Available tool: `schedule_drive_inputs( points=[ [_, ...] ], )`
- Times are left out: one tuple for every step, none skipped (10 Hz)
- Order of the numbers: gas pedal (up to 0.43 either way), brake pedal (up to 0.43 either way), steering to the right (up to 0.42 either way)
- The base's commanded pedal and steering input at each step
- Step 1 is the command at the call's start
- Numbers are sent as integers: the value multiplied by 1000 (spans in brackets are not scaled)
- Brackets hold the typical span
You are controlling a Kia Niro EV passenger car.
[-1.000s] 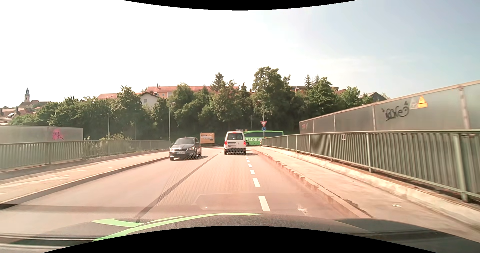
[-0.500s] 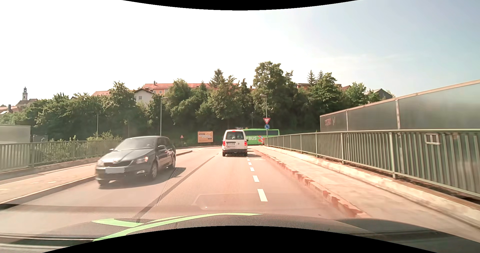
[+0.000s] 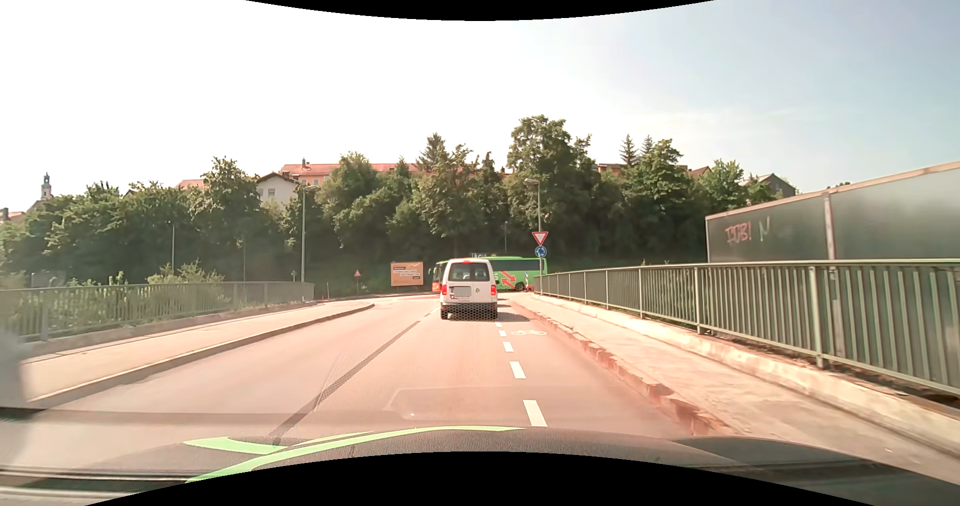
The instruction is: Follow the waypoints while adhering to traffic rules and regulations
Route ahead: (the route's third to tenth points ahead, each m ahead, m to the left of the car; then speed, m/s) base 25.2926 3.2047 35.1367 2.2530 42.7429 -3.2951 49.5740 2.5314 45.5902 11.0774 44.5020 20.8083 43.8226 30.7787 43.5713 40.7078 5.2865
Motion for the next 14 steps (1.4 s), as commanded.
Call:
schedule_drive_inputs(
  points=[
    [0, 116, -1],
    [0, 116, -1],
    [0, 116, -1],
    [0, 116, -1],
    [0, 79, -1],
    [0, 61, -1],
    [0, 67, -1],
    [0, 61, 0],
    [0, 0, 0],
    [0, 0, 0],
    [0, 0, 0],
    [0, 0, 0],
    [0, 0, 0],
    [0, 0, 0]
  ],
)
